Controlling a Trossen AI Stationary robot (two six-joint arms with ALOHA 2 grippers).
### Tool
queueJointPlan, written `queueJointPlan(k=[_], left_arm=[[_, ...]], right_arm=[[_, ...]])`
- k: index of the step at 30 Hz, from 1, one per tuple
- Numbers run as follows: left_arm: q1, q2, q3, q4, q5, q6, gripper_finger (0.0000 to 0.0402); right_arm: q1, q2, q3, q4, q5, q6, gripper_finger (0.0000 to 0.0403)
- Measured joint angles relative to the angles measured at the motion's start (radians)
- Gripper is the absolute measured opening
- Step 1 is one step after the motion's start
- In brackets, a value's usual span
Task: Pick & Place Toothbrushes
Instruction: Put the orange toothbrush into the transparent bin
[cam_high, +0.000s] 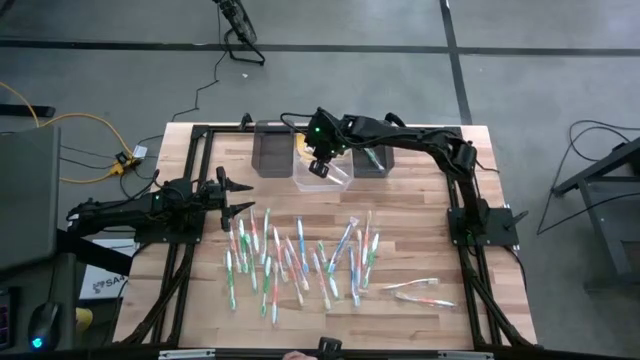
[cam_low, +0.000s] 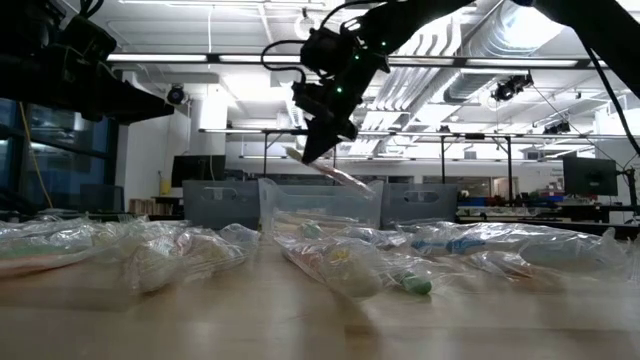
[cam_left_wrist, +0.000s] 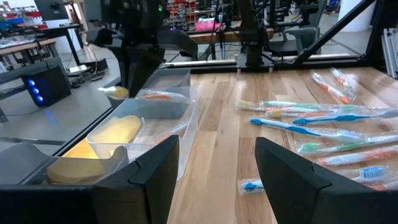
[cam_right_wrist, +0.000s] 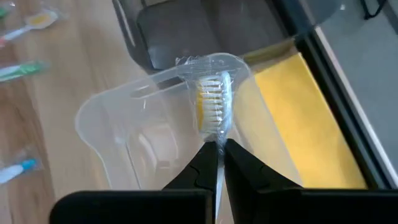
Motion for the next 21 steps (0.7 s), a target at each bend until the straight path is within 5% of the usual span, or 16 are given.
queueJointPlan(k=[15, 21], left_arm=[[0.000, 0.000, 0.000, 0.000, 0.000, 0.000, 0.0206], [0.000, 0.000, 0.000, 0.000, 0.000, 0.000, 0.0206]], right_arm=[[0.018, 0.009, -0.001, -0.044, -0.061, 0.024, 0.0142], [0.061, -0.060, -0.001, -0.247, -0.034, 0.152, 0.0161]])
